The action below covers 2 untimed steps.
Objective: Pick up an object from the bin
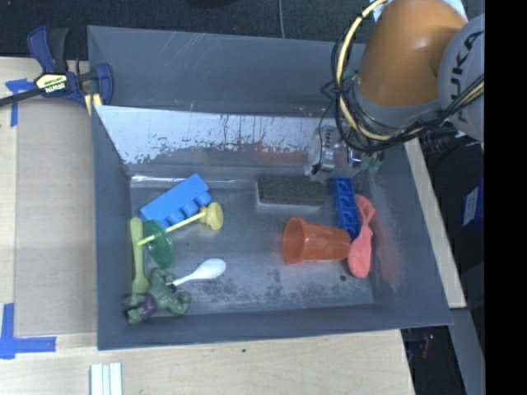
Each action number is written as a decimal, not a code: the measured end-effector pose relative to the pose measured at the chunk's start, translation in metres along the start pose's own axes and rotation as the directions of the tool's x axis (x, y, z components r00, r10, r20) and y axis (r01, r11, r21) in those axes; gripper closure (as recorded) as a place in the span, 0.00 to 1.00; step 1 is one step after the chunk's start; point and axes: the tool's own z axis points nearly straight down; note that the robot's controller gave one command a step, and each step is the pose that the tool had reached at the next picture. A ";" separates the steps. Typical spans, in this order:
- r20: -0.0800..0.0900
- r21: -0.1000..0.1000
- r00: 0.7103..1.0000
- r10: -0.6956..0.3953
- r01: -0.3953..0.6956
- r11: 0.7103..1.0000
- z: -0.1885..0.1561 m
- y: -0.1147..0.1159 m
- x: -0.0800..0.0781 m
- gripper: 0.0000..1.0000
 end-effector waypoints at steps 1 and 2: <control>0.010 -0.001 0.998 -0.058 0.058 0.998 0.020 0.005 0.001 1.00; 0.008 0.001 0.951 -0.310 0.310 0.951 0.026 -0.055 0.022 1.00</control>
Offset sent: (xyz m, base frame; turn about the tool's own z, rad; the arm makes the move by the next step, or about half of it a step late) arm -0.0469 -0.0723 -0.0262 -0.3473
